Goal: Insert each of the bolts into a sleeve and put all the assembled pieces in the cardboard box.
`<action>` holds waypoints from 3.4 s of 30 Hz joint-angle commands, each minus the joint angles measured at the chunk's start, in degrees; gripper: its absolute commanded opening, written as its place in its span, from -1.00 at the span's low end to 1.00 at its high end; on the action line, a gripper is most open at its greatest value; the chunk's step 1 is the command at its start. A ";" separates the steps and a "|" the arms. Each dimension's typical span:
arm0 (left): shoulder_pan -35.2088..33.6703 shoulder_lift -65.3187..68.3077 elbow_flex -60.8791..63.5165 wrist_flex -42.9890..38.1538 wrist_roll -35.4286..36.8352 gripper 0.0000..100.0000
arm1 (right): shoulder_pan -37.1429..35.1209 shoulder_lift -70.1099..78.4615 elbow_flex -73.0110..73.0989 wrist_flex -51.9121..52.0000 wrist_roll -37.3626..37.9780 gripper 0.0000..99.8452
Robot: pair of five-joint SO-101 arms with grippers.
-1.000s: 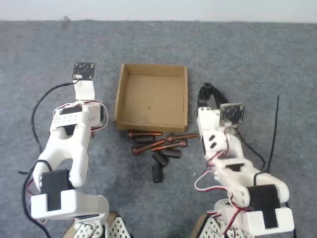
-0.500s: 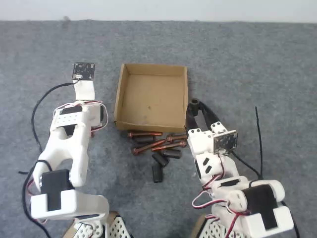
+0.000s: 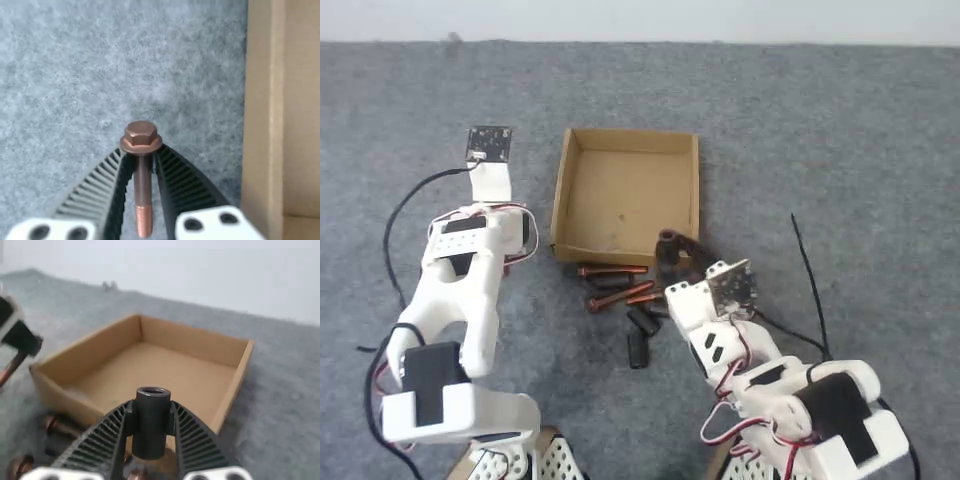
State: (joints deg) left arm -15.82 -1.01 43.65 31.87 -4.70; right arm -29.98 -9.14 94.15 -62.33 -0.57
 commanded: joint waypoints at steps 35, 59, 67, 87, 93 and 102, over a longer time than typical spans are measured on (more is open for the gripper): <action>7.47 -40.18 12.79 -10.64 11.78 -0.98 | 7.08 -0.75 -6.51 9.80 0.62 -0.99; 19.08 -67.08 28.88 -18.73 27.96 -0.98 | 1.89 -0.66 -2.90 -9.36 0.09 -0.99; 19.16 -66.99 29.85 -19.69 28.04 -0.98 | -1.19 6.90 -9.85 -10.24 0.00 -0.99; 24.88 -66.81 34.07 -22.24 27.78 -0.98 | -9.54 32.22 -19.52 -30.46 8.70 -0.99; 25.05 -66.81 34.59 -22.42 27.78 -0.98 | -9.54 32.31 -19.52 -30.29 8.70 -0.99; 24.70 -49.49 27.65 -26.02 28.13 -0.98 | -9.36 32.40 -19.52 -30.20 8.70 -0.99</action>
State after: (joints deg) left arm 9.23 -56.57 77.05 8.13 22.73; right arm -39.12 23.65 76.66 -91.08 7.25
